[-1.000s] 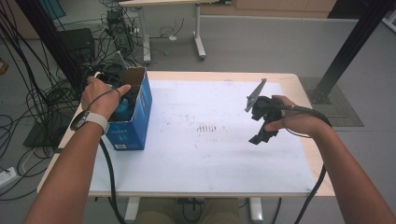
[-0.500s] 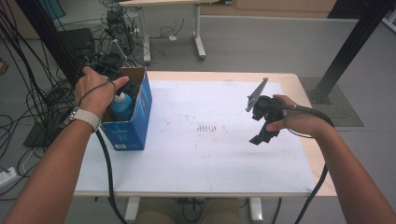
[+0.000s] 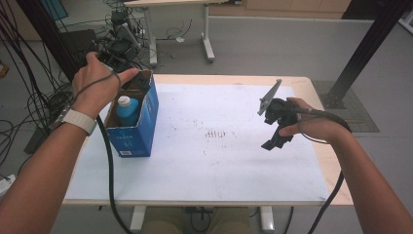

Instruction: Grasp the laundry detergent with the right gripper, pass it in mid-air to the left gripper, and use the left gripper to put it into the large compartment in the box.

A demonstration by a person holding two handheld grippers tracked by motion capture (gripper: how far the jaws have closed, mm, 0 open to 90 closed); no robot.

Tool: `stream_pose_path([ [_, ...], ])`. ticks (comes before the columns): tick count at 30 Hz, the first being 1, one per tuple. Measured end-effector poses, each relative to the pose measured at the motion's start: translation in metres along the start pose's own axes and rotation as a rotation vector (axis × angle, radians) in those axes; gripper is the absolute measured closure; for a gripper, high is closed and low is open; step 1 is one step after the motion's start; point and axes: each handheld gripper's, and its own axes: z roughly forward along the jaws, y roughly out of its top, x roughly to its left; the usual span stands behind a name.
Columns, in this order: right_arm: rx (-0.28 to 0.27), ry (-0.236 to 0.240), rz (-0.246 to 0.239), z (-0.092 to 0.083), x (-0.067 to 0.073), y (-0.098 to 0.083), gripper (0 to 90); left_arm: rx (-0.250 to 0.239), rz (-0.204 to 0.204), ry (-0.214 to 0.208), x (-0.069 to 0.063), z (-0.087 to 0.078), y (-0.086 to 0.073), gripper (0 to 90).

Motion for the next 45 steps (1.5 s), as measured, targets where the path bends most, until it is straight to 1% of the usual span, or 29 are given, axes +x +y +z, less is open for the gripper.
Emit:
stream_pose_path([
  [2, 0.001, -0.001, 0.001, -0.001, 0.0, 0.0, 7.2, -0.017, 0.04, -0.009, -0.009, -0.004, 0.001, 4.9],
  [3, 0.002, 0.0, 0.002, -0.001, 0.0, 0.0, 7.2, -0.015, 0.07, -0.025, -0.015, -0.006, 0.002, 5.0],
  [4, 0.003, 0.0, 0.001, -0.001, 0.0, 0.001, 7.2, -0.021, 0.09, -0.031, -0.019, -0.008, 0.003, 5.1],
  [5, 0.003, 0.001, 0.001, -0.001, 0.001, 0.001, 7.2, -0.018, 0.112, -0.037, -0.023, -0.009, 0.003, 5.1],
  [9, 0.0, 0.001, 0.001, -0.002, 0.001, 0.002, 7.0, -0.018, 0.201, -0.086, -0.041, -0.01, 0.005, 5.1],
  [10, 0.003, 0.0, 0.001, -0.003, 0.002, 0.003, 7.0, -0.012, 0.232, -0.096, -0.045, -0.01, 0.006, 5.1],
  [12, -0.002, -0.001, 0.0, -0.004, 0.002, 0.003, 7.0, -0.001, 0.277, -0.118, -0.053, -0.008, 0.007, 5.3],
  [14, -0.001, -0.002, 0.003, -0.005, 0.003, 0.003, 7.0, 0.001, 0.316, -0.152, -0.062, -0.005, 0.008, 5.4],
  [15, -0.003, -0.003, 0.004, -0.005, 0.003, 0.002, 6.7, -0.001, 0.327, -0.165, -0.064, -0.004, 0.008, 5.7],
  [19, -0.001, -0.005, 0.01, -0.005, 0.003, 0.002, 6.6, -0.003, 0.389, -0.202, -0.077, 0.003, 0.009, 6.3],
  [20, 0.002, -0.002, 0.011, -0.005, 0.003, 0.002, 6.6, 0.005, 0.401, -0.207, -0.08, 0.005, 0.01, 6.4],
  [21, 0.004, -0.001, 0.01, -0.005, 0.004, 0.003, 6.6, 0.014, 0.422, -0.215, -0.083, 0.007, 0.01, 6.5],
  [24, 0.001, -0.001, 0.006, -0.004, 0.004, 0.005, 6.6, 0.023, 0.471, -0.236, -0.091, 0.013, 0.011, 6.6],
  [27, 0.003, 0.002, 0.004, -0.003, 0.004, 0.006, 6.6, 0.034, 0.513, -0.256, -0.096, 0.018, 0.011, 6.7],
  [31, 0.003, 0.001, 0.007, -0.003, 0.003, 0.008, 6.6, 0.046, 0.548, -0.271, -0.1, 0.023, 0.01, 6.7],
  [33, 0.006, 0.001, 0.011, -0.004, 0.003, 0.009, 6.6, 0.049, 0.57, -0.263, -0.103, 0.025, 0.01, 7.3],
  [35, 0.004, -0.001, 0.009, -0.004, 0.003, 0.009, 6.6, 0.051, 0.582, -0.278, -0.105, 0.028, 0.01, 7.2],
  [40, 0.007, 0.004, 0.008, -0.003, 0.003, 0.01, 6.6, 0.083, 0.639, -0.278, -0.112, 0.037, 0.008, 7.3],
  [42, 0.005, 0.002, 0.011, -0.003, 0.003, 0.01, 6.6, 0.093, 0.662, -0.284, -0.115, 0.041, 0.008, 7.2],
  [45, 0.008, 0.001, 0.014, -0.002, 0.003, 0.009, 6.6, 0.102, 0.683, -0.298, -0.12, 0.045, 0.007, 7.2],
])
